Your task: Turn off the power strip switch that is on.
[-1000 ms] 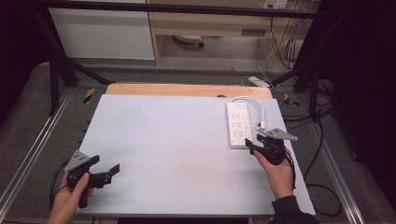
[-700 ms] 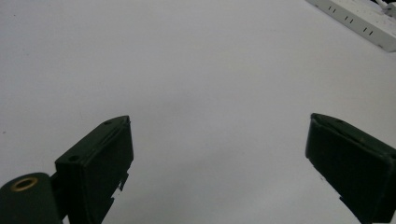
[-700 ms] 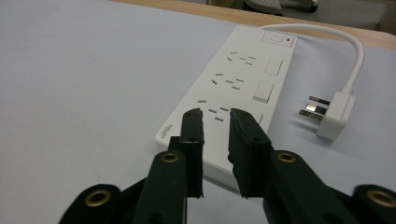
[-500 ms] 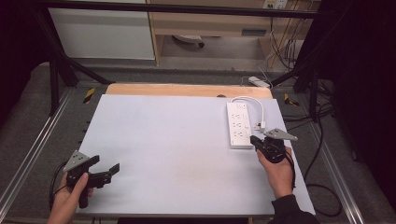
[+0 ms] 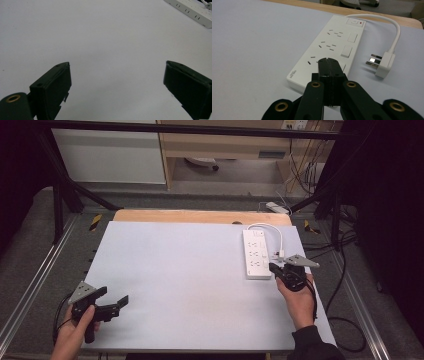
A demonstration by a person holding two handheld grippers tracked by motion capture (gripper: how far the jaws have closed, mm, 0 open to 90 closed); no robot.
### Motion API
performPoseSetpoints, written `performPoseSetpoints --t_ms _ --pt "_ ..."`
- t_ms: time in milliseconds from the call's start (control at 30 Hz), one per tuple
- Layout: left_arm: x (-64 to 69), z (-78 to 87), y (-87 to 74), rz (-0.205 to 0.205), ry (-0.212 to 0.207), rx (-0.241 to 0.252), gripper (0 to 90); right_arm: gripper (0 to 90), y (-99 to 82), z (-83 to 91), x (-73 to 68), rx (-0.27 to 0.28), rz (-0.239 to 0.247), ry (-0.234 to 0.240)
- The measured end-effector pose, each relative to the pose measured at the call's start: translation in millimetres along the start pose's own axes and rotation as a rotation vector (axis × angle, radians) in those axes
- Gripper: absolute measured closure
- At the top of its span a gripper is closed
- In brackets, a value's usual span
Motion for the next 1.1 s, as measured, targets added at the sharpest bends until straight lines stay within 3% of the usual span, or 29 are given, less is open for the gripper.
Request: performPoseSetpoints --t_ms 1100 --pt "2.8 -0.1 -1.7 -0.018 -0.009 -0.013 7.7 90.0 26.7 -34.7 39.0 -0.129 -0.011 -0.021"
Point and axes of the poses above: each handheld gripper's, and its own axes: z roughly backward along the jaws, y roughly out of its top, x roughly to its right, the point moved 8 cm from there along -z, roughly forward along the jaws, and after that the axes turned 13 degrees about z, right-handed, at the moved point
